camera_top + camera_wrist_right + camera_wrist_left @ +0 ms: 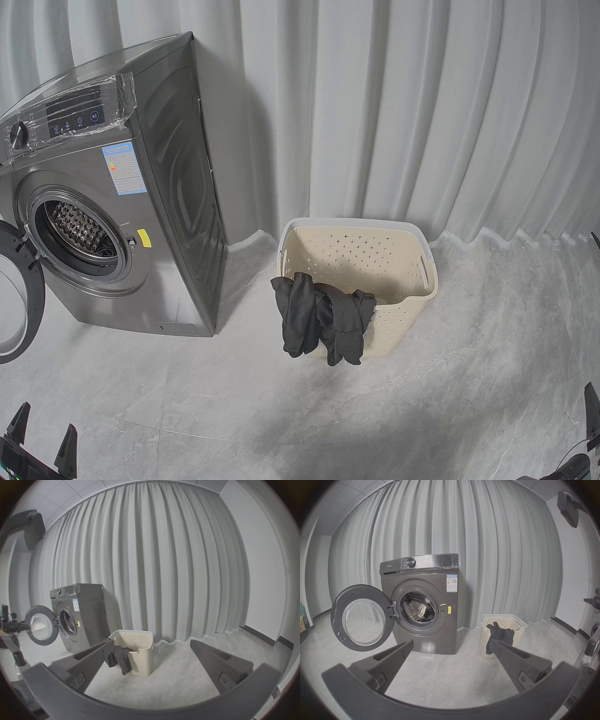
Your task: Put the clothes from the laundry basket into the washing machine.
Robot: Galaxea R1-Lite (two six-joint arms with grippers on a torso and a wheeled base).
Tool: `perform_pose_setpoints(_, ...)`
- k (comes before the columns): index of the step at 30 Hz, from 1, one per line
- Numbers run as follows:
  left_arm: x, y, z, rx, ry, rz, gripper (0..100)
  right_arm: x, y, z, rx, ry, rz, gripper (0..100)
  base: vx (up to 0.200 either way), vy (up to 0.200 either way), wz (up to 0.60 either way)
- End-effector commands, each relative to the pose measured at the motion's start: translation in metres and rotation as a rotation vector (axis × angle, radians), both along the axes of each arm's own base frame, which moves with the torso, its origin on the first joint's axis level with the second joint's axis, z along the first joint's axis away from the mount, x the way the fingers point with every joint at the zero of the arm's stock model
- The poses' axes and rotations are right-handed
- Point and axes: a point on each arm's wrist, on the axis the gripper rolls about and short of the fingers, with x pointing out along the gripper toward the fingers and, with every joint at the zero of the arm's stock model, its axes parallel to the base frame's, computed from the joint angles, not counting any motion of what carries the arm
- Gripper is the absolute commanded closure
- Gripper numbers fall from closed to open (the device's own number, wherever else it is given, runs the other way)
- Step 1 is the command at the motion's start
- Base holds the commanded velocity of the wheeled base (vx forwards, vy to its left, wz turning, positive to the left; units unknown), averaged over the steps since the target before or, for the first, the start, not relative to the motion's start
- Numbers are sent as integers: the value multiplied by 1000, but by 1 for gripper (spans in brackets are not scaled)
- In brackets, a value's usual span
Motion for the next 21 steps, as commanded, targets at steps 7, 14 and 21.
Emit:
perform_pose_setpoints(7, 0, 0, -5, -3, 1, 0, 0, 86, 10, 39, 2, 407, 340, 0, 200, 0, 0)
perform_pose_setpoints(14, 0, 0, -5, -3, 1, 0, 0, 142, 31, 32, -5, 535, 485, 0, 200, 0, 0)
perform_pose_setpoints(21, 0, 0, -5, -1, 1, -1, 0, 177, 56, 19, 37, 660, 567, 0, 29, 0, 0)
